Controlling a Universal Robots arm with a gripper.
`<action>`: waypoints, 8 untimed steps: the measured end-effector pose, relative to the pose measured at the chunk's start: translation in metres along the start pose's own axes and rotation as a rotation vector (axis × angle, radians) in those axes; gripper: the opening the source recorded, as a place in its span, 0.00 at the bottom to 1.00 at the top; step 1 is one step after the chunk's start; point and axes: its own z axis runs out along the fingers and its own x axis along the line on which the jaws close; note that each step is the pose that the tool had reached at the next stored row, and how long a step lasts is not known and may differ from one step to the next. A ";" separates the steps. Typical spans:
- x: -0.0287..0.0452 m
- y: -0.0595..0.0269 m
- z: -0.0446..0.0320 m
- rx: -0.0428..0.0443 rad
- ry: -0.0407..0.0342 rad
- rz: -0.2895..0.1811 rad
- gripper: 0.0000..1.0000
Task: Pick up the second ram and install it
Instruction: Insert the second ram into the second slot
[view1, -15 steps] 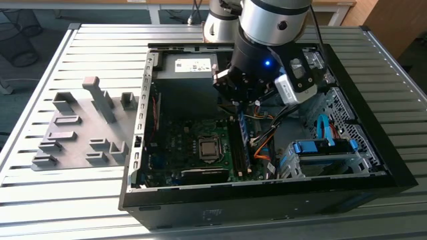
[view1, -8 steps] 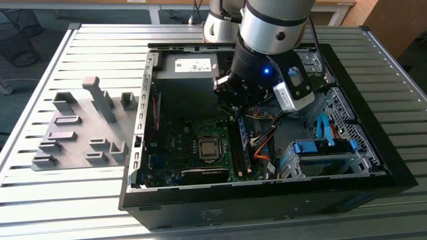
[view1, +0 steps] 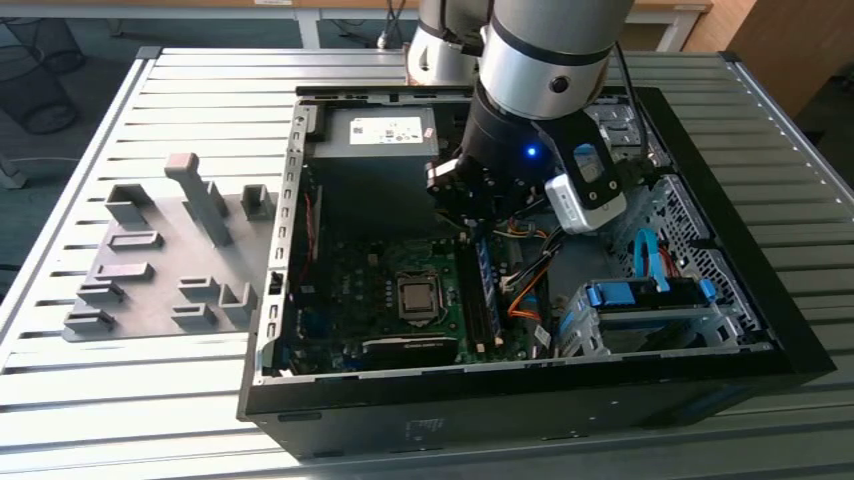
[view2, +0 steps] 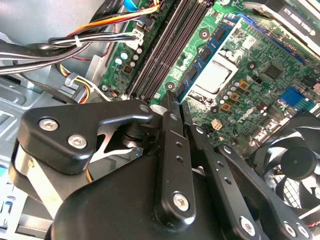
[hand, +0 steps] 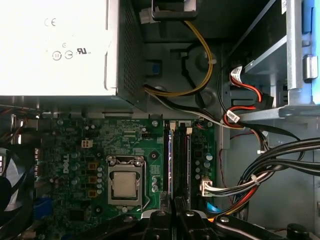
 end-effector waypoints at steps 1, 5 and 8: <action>0.0000 0.0000 0.0000 0.0000 0.0000 0.000 0.14; 0.0000 0.0000 0.0003 -0.0001 0.0000 0.000 0.14; -0.0003 -0.0003 0.0047 -0.0004 -0.0002 0.002 0.14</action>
